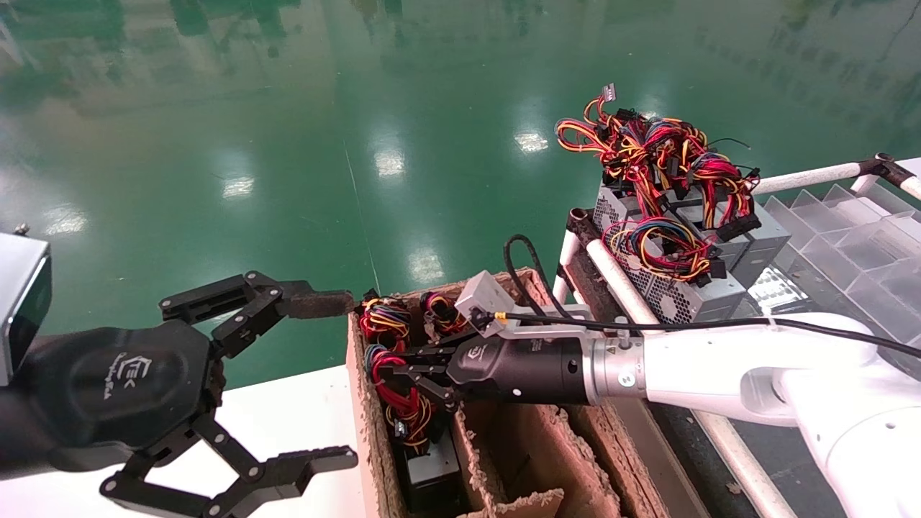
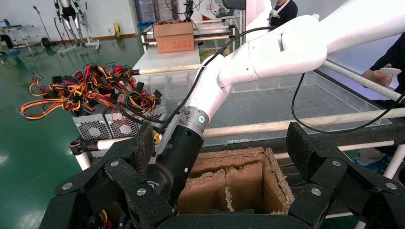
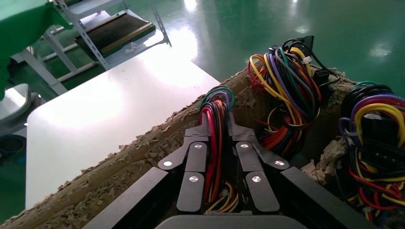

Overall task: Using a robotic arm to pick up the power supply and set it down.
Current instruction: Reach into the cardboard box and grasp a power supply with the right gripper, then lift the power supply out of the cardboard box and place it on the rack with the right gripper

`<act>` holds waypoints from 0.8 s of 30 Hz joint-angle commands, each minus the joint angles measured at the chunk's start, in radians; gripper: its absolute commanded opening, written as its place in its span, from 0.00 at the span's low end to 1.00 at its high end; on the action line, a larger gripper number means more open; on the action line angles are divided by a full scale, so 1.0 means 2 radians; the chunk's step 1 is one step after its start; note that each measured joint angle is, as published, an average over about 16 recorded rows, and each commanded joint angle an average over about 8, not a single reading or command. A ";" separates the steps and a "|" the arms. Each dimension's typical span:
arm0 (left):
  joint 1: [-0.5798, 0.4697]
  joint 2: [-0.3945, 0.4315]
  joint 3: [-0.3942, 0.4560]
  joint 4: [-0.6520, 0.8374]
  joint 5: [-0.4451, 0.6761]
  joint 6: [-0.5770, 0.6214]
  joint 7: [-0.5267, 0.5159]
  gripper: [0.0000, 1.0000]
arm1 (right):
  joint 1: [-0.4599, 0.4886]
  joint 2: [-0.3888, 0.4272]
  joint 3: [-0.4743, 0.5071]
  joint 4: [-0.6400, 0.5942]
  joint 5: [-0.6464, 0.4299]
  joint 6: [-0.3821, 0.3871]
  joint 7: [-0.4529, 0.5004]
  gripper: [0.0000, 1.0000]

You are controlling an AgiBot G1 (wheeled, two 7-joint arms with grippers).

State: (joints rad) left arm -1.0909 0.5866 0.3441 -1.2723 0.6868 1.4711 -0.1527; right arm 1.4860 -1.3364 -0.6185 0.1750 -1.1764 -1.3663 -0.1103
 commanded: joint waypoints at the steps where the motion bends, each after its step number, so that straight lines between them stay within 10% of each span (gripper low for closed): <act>1: 0.000 0.000 0.000 0.000 0.000 0.000 0.000 1.00 | 0.000 0.000 0.000 -0.004 0.002 -0.003 0.000 0.00; 24: 0.000 0.000 0.000 0.000 0.000 0.000 0.000 1.00 | 0.059 0.085 0.039 0.028 0.068 -0.102 0.029 0.00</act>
State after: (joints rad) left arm -1.0910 0.5864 0.3445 -1.2723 0.6865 1.4709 -0.1524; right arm 1.6042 -1.1613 -0.5389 0.2414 -1.0377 -1.5641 -0.0528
